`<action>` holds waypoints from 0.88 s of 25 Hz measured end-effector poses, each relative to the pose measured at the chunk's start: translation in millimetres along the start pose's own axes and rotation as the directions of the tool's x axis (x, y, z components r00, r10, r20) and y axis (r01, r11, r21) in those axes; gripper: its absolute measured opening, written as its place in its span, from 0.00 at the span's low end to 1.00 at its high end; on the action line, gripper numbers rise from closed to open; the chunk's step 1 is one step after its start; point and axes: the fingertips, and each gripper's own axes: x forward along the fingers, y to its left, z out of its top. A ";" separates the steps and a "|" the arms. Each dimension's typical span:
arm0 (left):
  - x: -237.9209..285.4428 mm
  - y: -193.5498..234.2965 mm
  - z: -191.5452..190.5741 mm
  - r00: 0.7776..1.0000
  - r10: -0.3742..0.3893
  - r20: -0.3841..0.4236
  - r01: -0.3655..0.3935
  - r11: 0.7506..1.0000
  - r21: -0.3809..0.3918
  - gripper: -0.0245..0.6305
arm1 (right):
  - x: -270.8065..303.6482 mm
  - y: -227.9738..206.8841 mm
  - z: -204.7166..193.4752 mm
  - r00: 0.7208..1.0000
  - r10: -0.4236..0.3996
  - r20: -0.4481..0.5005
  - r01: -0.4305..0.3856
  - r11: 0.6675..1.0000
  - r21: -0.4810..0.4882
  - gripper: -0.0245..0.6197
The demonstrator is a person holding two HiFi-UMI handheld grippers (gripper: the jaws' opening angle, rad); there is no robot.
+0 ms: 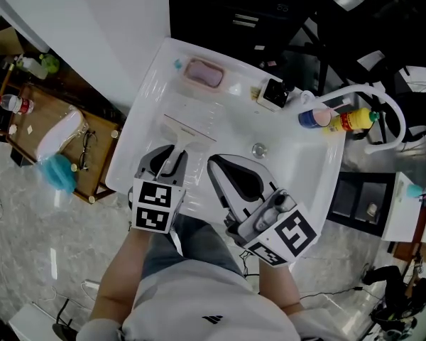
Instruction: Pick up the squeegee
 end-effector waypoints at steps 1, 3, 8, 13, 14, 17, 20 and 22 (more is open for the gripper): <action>-1.3 -0.4 2.1 1.000 -0.003 0.006 0.003 1.000 0.003 0.21 | -0.2 0.1 0.6 1.000 -0.003 0.001 0.003 1.000 -0.001 0.05; -4.0 -1.3 6.3 1.000 -0.010 0.018 0.010 1.000 0.009 0.21 | -0.8 0.2 1.7 1.000 -0.012 0.005 0.012 1.000 -0.003 0.05; -11.4 -6.8 17.5 0.998 -0.043 0.047 0.041 0.999 0.032 0.21 | -3.8 2.4 4.9 0.999 -0.037 0.019 0.037 0.999 -0.008 0.05; -20.2 -13.3 27.5 0.994 -0.072 0.078 0.068 0.996 0.052 0.21 | -8.2 8.3 7.6 0.998 -0.059 0.033 0.060 0.998 -0.015 0.05; -22.1 -14.1 29.2 0.993 -0.078 0.085 0.074 0.996 0.053 0.21 | -9.0 9.8 8.3 0.997 -0.065 0.036 0.065 0.998 -0.016 0.05; -29.6 -17.2 36.2 0.989 -0.098 0.107 0.091 0.994 0.064 0.21 | -11.1 14.8 9.6 0.996 -0.079 0.044 0.080 0.997 -0.021 0.05; -38.3 -21.0 41.4 0.985 -0.119 0.124 0.109 0.991 0.083 0.21 | -13.2 21.1 10.3 0.994 -0.095 0.051 0.097 0.995 -0.025 0.05; -43.5 -23.7 43.8 0.982 -0.134 0.134 0.122 0.988 0.099 0.21 | -14.9 25.5 11.0 0.992 -0.109 0.058 0.110 0.994 -0.028 0.05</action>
